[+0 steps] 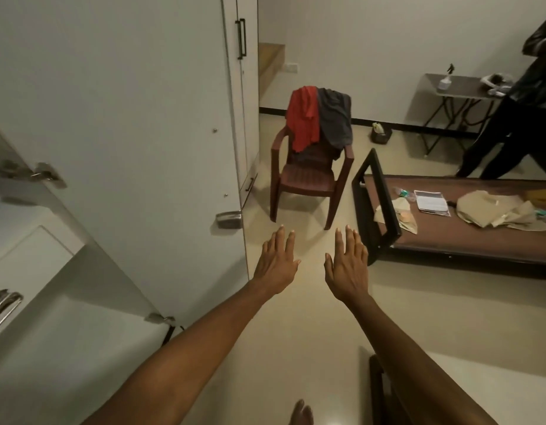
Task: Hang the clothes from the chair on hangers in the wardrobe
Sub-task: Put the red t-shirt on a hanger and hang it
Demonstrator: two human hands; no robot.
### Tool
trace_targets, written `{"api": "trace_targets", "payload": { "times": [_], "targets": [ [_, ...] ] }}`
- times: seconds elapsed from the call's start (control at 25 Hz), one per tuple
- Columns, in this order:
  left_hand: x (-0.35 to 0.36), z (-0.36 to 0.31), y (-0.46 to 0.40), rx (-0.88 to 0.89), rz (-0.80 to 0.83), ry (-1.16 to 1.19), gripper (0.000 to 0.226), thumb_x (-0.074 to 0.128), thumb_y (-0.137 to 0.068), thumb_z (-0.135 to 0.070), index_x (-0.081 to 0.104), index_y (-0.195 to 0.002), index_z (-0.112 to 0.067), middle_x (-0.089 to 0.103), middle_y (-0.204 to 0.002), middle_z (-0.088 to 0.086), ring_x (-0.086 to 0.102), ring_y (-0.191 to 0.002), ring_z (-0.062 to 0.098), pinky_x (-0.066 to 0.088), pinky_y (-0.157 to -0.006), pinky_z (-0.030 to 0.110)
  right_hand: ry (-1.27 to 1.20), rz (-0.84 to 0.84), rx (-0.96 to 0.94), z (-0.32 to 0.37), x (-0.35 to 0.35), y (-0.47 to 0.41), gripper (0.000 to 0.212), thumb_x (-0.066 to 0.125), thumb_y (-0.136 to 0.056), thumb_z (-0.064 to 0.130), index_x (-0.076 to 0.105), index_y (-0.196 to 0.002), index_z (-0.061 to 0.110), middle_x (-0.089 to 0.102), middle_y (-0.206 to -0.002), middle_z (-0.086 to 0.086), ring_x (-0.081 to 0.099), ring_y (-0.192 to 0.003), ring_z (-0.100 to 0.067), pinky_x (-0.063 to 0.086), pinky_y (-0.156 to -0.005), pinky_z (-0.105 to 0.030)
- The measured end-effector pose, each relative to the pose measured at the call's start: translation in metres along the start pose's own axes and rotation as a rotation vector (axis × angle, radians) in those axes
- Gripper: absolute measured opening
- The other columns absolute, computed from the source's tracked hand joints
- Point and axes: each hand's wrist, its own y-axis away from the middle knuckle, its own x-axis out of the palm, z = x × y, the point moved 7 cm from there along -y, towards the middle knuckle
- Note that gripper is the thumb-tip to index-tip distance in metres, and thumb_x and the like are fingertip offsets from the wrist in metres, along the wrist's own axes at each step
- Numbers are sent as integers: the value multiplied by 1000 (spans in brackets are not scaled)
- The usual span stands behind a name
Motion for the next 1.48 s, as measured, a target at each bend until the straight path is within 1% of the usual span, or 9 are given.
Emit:
{"api": "trace_targets", "payload": {
  "times": [0.08,0.24,0.52,0.8,0.92,1.04,1.2,1.4,1.48],
  "targets": [
    [12,-9,-31,-41,6,-10,77,46,-103,-45,6,-161,-12,3,-167,21,15,-153,37,20,-122,48,25,-6,-8,-30,7,-23,71,32,-105,50,10,-165,17,3,-173,-11,-2,-159,-29,9,-128,-50],
    [19,-21,-84,-99,-17,1,77,52,-101,-45,16,-158,-10,13,-165,22,25,-150,37,29,-118,47,-5,33,-7,-68,18,-63,72,27,-103,52,12,-164,17,7,-172,-12,1,-159,-30,10,-128,-50],
    [36,-27,-180,-170,-33,64,77,57,-99,-43,20,-157,-8,7,-164,25,34,-144,38,37,-114,44,-44,62,17,-108,42,-149,68,37,-106,47,17,-163,16,12,-171,-12,4,-159,-30,6,-127,-45],
    [74,-1,-326,-227,-25,73,78,57,-98,-44,21,-156,-7,8,-163,27,30,-147,39,38,-114,46,-75,16,16,-145,79,-296,68,41,-106,47,19,-162,16,18,-170,-13,9,-158,-32,7,-125,-43],
    [84,9,-399,-283,13,123,78,57,-97,-45,21,-156,-6,10,-162,27,30,-146,39,38,-115,48,-79,40,34,-164,96,-365,68,39,-106,49,20,-162,15,19,-169,-14,11,-158,-32,14,-126,-48],
    [85,17,-474,-220,36,88,77,52,-100,-46,18,-158,-8,21,-162,23,29,-148,36,34,-118,49,-49,25,19,-174,99,-439,68,39,-106,48,19,-162,14,22,-168,-16,14,-157,-34,17,-126,-48],
    [76,32,-555,-173,-9,142,72,50,-101,-43,21,-157,-10,31,-160,17,27,-150,32,32,-120,48,-66,4,13,-183,103,-516,68,39,-107,48,19,-162,13,24,-168,-15,16,-157,-32,10,-124,-42],
    [75,50,-667,-170,-53,109,69,45,-102,-49,26,-157,-10,34,-159,16,30,-149,32,33,-118,49,-104,-8,17,-200,133,-619,67,41,-106,47,25,-160,11,31,-165,-17,23,-155,-35,22,-124,-48],
    [82,61,-716,-172,-62,96,68,44,-102,-50,27,-155,-12,36,-158,15,33,-147,31,36,-117,49,-102,22,4,-208,151,-668,68,40,-106,48,23,-161,12,29,-166,-17,22,-155,-35,19,-124,-47]
  ]
}}
